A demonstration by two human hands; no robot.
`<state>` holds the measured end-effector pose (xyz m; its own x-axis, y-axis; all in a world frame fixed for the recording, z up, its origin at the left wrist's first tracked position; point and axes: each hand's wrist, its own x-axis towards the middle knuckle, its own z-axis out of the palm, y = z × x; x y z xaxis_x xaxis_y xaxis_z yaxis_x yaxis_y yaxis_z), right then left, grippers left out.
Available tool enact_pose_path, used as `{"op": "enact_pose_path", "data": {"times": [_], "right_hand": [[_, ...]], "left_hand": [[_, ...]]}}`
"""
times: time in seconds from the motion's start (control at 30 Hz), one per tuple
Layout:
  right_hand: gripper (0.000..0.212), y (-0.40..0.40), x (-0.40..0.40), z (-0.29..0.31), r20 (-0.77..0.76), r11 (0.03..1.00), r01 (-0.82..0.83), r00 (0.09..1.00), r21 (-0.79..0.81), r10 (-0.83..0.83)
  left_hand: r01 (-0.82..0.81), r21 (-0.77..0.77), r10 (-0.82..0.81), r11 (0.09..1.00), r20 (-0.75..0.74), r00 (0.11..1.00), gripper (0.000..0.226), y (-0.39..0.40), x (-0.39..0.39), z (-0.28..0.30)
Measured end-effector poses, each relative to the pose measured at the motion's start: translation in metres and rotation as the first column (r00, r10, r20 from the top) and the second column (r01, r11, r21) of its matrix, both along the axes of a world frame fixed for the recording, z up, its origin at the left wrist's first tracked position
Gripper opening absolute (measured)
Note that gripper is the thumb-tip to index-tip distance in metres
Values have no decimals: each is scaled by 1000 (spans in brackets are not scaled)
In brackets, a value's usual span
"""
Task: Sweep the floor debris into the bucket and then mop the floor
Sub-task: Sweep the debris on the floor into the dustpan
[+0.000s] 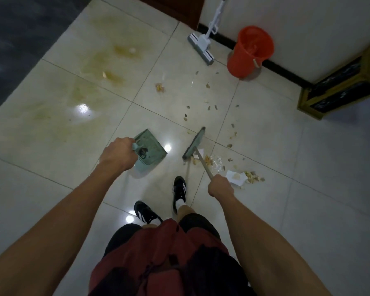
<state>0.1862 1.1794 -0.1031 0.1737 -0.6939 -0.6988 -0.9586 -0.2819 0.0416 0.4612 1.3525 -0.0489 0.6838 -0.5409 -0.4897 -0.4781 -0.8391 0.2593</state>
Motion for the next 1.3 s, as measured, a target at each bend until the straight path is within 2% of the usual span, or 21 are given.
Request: {"op": "enact_pose_path", "data": {"times": [0.2,0.3,0.53,0.8,1.0,1.13,1.2,1.3], "right_hand": [[30,-5,39,9,95,999,48,994,3,-48],[31,-16,66,9,154,1000,15,988,6,-16],[33,-53,141,-4,173,997,-60,984,57,50],[24,-146,263,-45,286,993,-108,954,54,88],[32,-227,363,-67,344,982,-63,939,179,-2],[31,-269,410,-72,340,971,-99,940,217,20],[27,-281,419,-71,296,963,-143,952,227,72],[24,-290,416,-71,226,962,-125,972,242,70]], "left_hand": [[-1,-29,1,1000,3,1000,13,12,19,12],[-23,-42,23,999,-9,1000,9,16,30,18],[-29,-27,29,999,8,1000,18,-1,70,13],[-65,38,65,997,9,998,28,-70,160,-4],[-136,86,135,987,15,991,15,-136,230,-12],[-140,79,139,987,24,990,14,-171,262,-8],[-120,82,119,989,17,993,15,-185,276,-6],[-74,75,74,994,12,997,15,-203,292,-6]]}}
